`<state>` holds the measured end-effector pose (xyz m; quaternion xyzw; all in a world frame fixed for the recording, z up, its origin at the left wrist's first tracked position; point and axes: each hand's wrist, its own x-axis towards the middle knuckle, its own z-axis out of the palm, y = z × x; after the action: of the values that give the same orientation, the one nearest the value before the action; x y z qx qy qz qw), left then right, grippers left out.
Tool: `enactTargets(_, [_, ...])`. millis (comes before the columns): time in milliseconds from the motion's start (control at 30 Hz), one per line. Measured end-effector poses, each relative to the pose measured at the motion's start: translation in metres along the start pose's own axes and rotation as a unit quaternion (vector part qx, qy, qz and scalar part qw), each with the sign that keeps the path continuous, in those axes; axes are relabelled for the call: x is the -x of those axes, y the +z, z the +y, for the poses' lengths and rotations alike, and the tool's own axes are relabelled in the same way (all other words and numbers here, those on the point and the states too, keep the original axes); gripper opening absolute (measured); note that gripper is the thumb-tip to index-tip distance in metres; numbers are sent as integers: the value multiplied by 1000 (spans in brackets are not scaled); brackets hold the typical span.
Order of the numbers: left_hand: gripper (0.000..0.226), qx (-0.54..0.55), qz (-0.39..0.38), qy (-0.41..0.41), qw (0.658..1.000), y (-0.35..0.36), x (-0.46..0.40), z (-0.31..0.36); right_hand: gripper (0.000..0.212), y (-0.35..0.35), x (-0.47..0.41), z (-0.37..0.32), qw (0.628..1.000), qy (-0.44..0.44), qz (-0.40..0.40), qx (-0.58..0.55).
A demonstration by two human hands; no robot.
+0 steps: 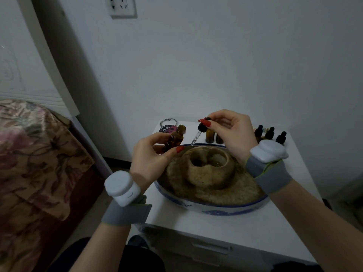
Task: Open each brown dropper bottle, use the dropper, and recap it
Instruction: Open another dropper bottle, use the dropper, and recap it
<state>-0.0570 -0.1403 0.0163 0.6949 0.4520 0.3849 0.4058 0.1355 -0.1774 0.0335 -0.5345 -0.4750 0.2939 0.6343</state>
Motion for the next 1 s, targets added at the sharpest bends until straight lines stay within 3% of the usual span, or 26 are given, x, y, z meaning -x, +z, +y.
enactTargets(1000, [31,3,-1,-4,1000,-2,1,5,20,2,2,-4,1000,-3,-1,18])
